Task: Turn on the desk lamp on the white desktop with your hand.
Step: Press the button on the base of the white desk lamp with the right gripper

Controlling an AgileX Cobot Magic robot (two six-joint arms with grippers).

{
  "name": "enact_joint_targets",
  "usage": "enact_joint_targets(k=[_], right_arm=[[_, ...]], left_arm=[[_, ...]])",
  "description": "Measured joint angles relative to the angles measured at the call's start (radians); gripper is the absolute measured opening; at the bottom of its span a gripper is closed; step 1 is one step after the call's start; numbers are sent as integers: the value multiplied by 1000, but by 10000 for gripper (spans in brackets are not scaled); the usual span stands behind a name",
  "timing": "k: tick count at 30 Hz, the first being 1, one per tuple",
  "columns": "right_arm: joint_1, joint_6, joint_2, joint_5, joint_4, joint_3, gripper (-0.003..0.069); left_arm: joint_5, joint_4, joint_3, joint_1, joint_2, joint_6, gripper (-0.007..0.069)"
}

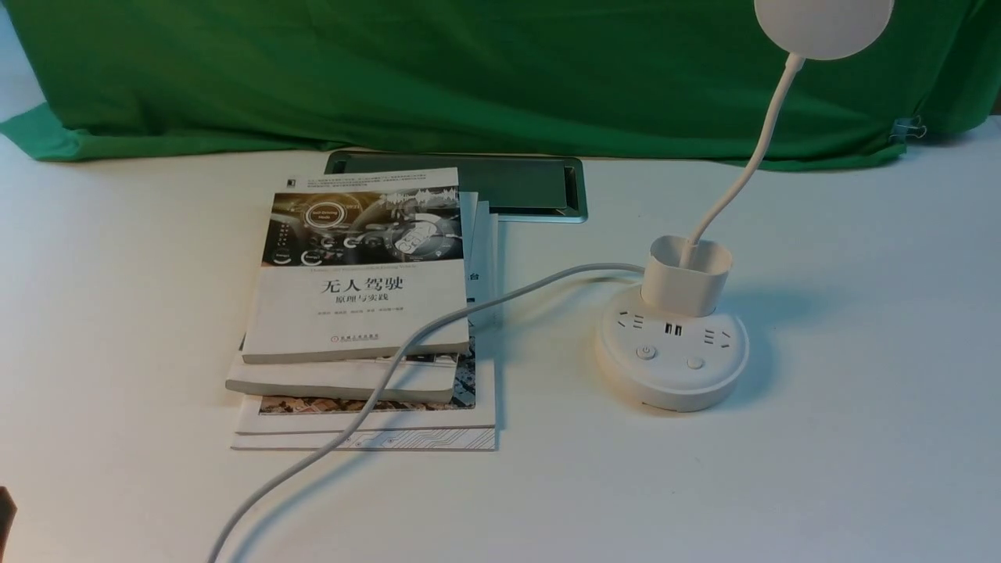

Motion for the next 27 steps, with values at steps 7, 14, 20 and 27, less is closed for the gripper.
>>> enact_joint_targets(k=[7, 14, 20, 27], right_arm=[[0, 581, 0, 0, 249, 0, 240], [0, 716, 0, 7, 239, 0, 240], [0, 585, 0, -24, 171, 0, 237], [19, 334, 10, -50, 170, -82, 74]], left_arm=[[0, 0, 0, 0, 0, 0, 21], [0, 0, 0, 0, 0, 0, 21], [0, 0, 0, 0, 0, 0, 21], [0, 0, 0, 0, 0, 0, 21]])
